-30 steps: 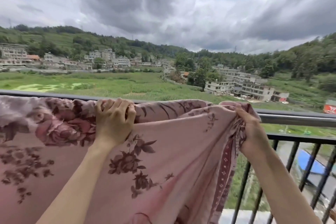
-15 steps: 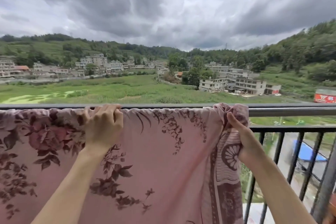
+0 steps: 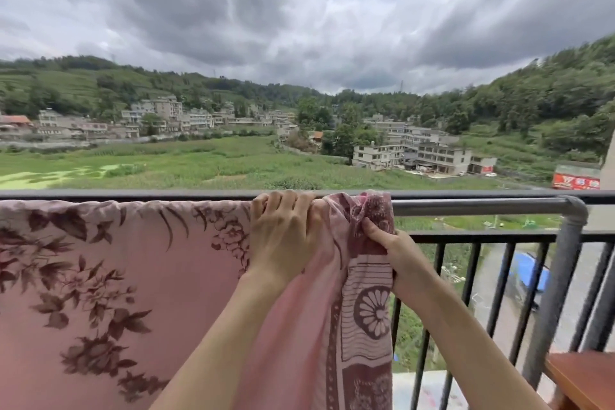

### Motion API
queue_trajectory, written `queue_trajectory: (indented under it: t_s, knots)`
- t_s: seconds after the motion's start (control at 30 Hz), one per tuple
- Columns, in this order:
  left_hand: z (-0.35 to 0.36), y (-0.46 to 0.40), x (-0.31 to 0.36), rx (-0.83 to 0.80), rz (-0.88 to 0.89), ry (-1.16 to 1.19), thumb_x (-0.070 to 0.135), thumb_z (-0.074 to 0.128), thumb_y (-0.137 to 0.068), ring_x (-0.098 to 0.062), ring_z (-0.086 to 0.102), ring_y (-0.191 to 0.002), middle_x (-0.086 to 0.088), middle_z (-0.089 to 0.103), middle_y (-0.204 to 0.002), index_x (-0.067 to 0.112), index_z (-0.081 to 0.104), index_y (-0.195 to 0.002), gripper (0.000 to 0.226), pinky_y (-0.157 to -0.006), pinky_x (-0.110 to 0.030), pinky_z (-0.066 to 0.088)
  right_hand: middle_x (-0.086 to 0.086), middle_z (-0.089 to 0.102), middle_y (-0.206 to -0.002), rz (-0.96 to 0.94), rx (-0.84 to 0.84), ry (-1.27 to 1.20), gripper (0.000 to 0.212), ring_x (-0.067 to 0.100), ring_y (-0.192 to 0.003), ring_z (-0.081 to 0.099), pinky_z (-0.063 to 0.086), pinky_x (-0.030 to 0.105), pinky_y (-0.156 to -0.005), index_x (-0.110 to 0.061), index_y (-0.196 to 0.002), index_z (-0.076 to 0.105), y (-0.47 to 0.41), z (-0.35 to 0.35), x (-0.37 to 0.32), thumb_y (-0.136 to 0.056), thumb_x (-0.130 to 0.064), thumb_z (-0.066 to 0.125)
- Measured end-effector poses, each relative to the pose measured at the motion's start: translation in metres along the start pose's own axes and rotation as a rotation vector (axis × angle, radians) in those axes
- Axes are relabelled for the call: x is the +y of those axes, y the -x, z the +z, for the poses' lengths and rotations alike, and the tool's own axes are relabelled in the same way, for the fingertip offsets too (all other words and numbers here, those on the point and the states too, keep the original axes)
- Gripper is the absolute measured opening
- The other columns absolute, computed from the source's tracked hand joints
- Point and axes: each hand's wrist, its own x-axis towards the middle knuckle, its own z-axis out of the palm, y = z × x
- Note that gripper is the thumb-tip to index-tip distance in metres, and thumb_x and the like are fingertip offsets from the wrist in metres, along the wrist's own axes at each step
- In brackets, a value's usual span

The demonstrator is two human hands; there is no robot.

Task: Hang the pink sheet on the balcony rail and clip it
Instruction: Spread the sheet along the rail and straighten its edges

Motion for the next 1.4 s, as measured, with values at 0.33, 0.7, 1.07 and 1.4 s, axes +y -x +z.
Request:
queue_trajectory:
  t_s: [0.33,0.7,1.07,1.4]
  knots:
    - [0.021,-0.009,0.022,0.13,-0.235,-0.078,0.034,0.025,-0.087,-0.029,0.054,-0.084,-0.008,0.066,-0.084,0.012,0.061,-0.076,0.044,-0.084,-0.034,0.023,0.007,0.071,-0.068,-0.121,-0.054,-0.098,0.016,0.02,-0.062,0.068,0.054,0.037,-0.064,-0.006,-0.081,0.062,-0.01,-0.116,-0.077,-0.088,-0.018,0.054]
    - [0.027,-0.01,0.043,0.135,-0.349,-0.09,0.031,0.026,-0.086,-0.029,0.052,-0.096,-0.011,0.066,-0.096,0.01,0.065,-0.083,0.044,-0.097,-0.04,0.021,0.014,0.072,-0.081,-0.088,0.076,-0.199,0.05,0.024,-0.077,0.069,0.053,0.04,-0.077,-0.01,-0.09,0.073,0.002,-0.177,-0.046,-0.095,-0.045,0.037]
    - [0.063,-0.022,0.191,-0.299,0.1,0.014,0.053,0.006,-0.092,-0.012,0.012,-0.139,0.01,0.021,-0.147,0.036,0.016,-0.143,0.055,-0.111,-0.051,-0.013,0.016,0.072,-0.097,0.122,0.005,-0.372,0.046,0.027,-0.09,0.068,0.054,0.041,-0.079,-0.002,-0.109,0.062,-0.003,-0.181,-0.047,-0.102,-0.025,0.023]
    - [0.09,-0.031,0.208,-0.115,-0.127,-0.139,0.054,-0.005,-0.079,-0.015,0.034,-0.115,0.009,0.046,-0.114,0.035,0.046,-0.117,0.066,-0.106,-0.041,0.0,0.008,0.066,-0.076,-0.045,0.066,-0.041,0.03,0.02,-0.07,0.061,0.051,0.035,-0.068,-0.003,-0.083,0.064,-0.024,-0.281,-0.114,-0.098,-0.015,0.04]
